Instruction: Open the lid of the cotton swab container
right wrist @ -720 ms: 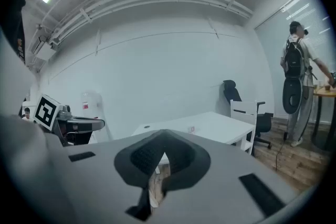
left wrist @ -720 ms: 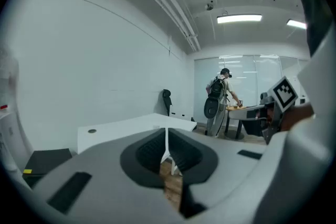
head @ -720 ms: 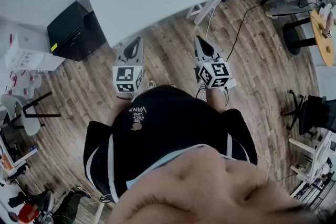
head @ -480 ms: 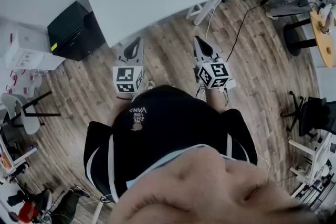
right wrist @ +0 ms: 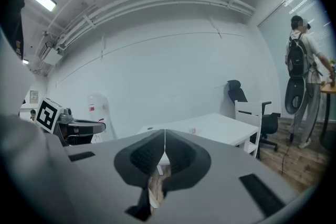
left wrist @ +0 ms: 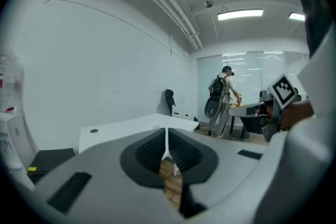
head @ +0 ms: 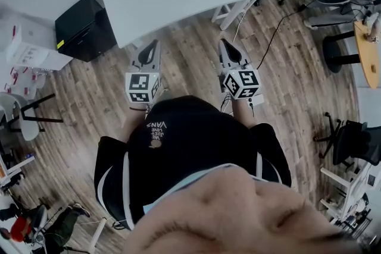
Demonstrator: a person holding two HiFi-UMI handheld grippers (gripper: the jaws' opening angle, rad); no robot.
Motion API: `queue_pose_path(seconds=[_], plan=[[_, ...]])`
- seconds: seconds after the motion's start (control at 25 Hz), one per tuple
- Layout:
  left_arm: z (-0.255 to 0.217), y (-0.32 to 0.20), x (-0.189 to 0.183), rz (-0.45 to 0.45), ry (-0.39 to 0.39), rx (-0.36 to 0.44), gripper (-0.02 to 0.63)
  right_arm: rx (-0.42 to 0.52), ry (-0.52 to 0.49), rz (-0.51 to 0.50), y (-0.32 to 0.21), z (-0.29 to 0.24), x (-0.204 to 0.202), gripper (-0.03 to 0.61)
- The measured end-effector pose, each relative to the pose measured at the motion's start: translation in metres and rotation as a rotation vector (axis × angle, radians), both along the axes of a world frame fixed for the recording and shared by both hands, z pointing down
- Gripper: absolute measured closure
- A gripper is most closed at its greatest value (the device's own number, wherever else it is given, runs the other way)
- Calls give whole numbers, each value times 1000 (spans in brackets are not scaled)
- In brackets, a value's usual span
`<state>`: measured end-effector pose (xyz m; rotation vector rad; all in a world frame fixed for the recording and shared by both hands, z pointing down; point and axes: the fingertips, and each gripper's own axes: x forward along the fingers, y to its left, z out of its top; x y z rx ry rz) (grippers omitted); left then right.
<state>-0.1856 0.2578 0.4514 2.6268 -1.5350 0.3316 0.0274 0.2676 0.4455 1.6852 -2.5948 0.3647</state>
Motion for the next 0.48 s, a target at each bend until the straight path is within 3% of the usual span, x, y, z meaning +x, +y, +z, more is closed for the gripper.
queue_pose_path(seconds=[0.48], plan=[[12, 19, 22, -12, 1, -20, 586, -4, -12, -15, 13, 6, 20, 566]])
